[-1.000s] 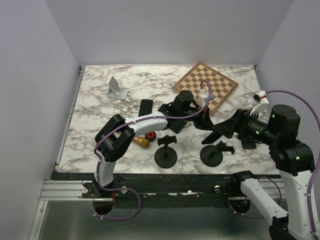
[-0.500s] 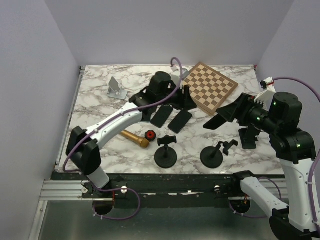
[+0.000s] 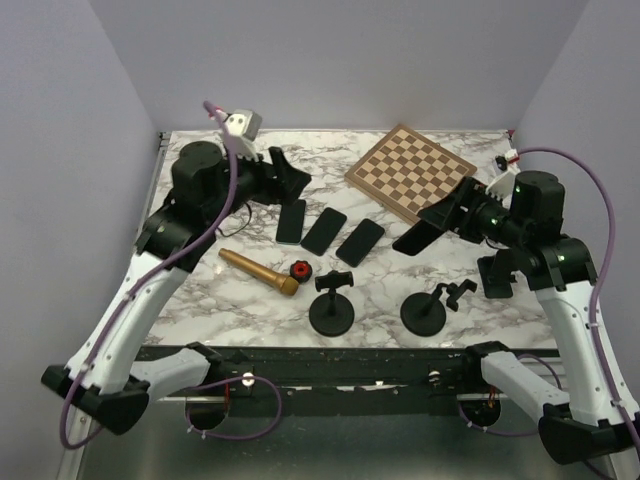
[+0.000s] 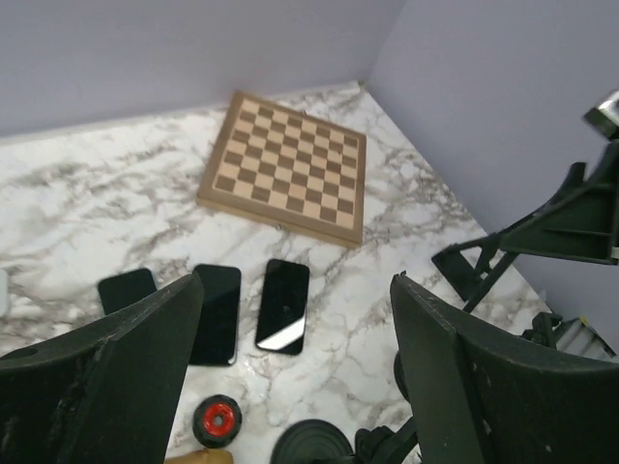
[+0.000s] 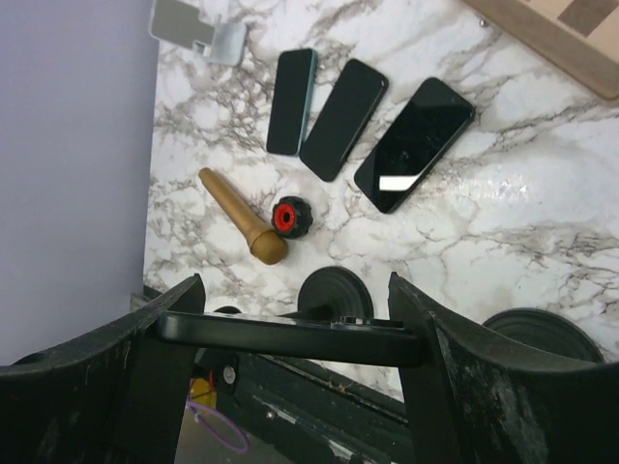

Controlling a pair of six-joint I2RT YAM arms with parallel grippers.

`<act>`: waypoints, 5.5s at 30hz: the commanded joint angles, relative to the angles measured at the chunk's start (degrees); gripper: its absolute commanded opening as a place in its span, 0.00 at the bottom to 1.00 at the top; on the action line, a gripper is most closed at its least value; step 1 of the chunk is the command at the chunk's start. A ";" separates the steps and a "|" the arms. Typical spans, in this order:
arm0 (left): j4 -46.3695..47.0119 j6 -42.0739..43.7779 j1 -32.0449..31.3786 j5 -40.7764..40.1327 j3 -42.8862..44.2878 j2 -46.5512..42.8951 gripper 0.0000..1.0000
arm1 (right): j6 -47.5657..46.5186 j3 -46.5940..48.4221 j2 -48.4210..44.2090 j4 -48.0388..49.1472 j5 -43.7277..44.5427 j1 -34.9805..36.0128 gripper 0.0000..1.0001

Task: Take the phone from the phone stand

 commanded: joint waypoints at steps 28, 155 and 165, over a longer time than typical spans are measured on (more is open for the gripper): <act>13.19 11.76 -0.29 -20.65 -22.13 -17.65 0.85 | 11.85 0.37 35.46 8.55 16.92 10.34 0.01; 12.73 11.41 -0.29 -20.91 -22.14 -15.63 0.85 | 8.91 -6.15 36.13 21.46 27.05 14.58 0.90; 12.82 11.41 -0.29 -21.58 -22.31 -15.75 0.85 | 1.74 -3.43 16.85 17.08 31.31 14.58 0.99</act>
